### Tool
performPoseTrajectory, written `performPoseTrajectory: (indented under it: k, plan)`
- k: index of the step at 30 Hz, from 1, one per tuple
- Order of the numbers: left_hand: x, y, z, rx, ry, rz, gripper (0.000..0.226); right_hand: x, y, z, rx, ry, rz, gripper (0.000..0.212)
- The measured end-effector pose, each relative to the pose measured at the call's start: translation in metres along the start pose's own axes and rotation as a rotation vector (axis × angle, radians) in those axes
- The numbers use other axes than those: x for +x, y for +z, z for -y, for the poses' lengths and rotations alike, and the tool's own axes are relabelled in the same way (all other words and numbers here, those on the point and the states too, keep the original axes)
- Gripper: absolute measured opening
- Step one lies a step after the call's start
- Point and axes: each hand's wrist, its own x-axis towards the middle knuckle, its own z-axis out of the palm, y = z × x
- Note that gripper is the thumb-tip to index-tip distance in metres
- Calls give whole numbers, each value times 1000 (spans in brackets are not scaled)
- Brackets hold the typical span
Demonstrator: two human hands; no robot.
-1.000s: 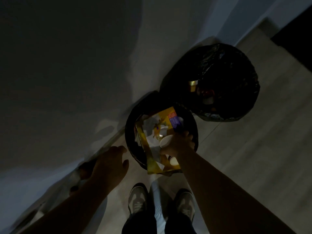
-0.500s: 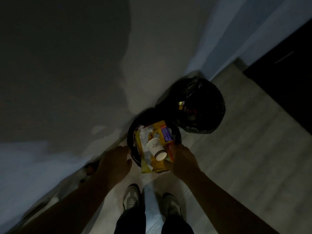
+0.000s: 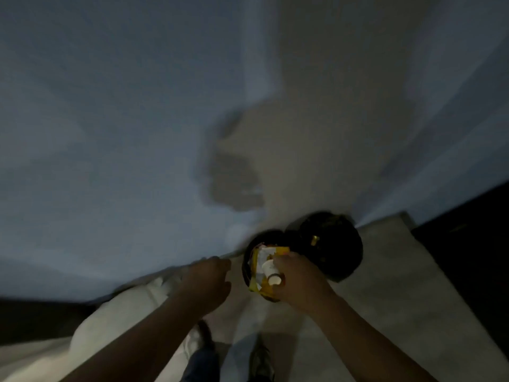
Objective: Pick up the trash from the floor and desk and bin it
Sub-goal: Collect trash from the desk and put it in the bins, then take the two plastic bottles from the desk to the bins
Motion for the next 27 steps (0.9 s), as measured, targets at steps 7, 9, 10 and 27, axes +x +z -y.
performPoseTrajectory:
  k: [7, 9, 10, 27]
  plan:
    - [-142, -96, 43, -77, -215, -301, 40, -40, -104, 124, -28, -398, -106, 52]
    - [-186, -112, 62, -79, -267, -389, 41, -51, -120, 170, -53, -526, -123, 54]
    - [-210, -118, 72, -87, -298, -434, 41, -57, -125, 195, -68, -590, -131, 55]
    - [-738, -47, 227, -27, -1071, -893, 35, -320, 19, 660, -184, -1503, -100, 48]
